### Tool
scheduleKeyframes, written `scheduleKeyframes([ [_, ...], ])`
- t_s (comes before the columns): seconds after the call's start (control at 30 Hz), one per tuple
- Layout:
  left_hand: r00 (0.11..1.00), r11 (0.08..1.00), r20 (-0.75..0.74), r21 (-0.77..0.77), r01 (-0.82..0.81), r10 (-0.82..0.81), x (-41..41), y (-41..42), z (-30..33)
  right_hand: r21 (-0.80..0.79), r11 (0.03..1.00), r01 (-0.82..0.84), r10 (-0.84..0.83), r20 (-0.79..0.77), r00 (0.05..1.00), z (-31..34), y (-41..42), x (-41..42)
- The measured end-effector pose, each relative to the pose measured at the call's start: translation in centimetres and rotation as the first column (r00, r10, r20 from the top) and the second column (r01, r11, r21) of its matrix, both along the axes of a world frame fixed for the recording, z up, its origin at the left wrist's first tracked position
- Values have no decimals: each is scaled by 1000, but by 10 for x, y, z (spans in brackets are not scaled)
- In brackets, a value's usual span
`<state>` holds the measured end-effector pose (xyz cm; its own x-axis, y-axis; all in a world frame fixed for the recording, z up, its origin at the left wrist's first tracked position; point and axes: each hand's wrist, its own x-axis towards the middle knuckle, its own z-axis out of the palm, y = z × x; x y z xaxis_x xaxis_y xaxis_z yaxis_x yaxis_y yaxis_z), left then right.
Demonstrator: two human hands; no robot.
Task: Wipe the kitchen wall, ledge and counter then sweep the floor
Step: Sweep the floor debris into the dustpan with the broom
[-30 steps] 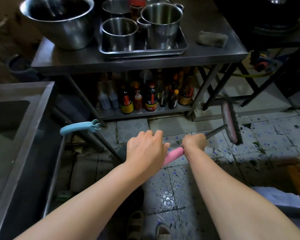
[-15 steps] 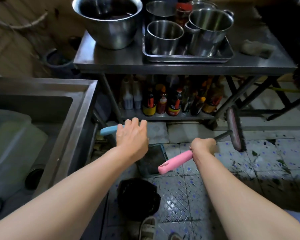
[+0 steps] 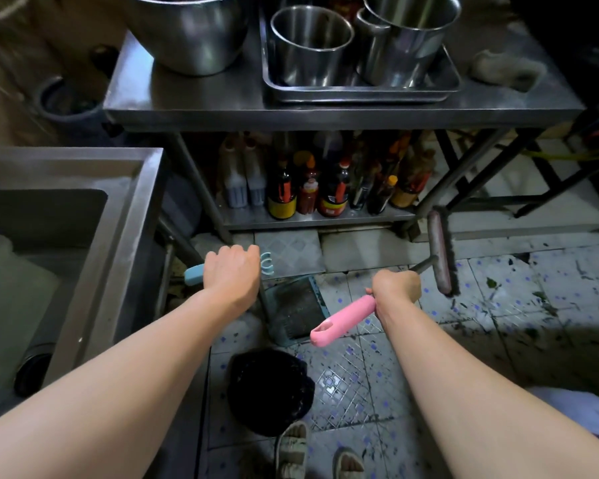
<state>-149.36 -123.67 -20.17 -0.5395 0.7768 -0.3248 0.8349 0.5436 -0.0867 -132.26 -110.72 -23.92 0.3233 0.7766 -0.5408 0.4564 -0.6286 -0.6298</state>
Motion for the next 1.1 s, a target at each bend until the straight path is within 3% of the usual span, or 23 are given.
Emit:
scheduleKeyframes([
  [0.33, 984, 969, 81, 205, 139, -158, 32, 44, 15, 6, 997, 79, -79, -4, 997, 25, 22, 44],
  [0.73, 891, 854, -25, 274, 442, -453, 126, 142, 72, -7, 987, 161, -161, 7, 987, 71, 87, 133],
  [0.93, 861, 833, -16, 245, 496, -508, 177, 205, 84, -38, 988, 152, -149, 73, 986, 79, 143, 178],
  [1.1, 846, 821, 14, 251, 513, -533, 219, 258, 97, -71, 980, 186, -185, 27, 982, 77, 192, 216],
])
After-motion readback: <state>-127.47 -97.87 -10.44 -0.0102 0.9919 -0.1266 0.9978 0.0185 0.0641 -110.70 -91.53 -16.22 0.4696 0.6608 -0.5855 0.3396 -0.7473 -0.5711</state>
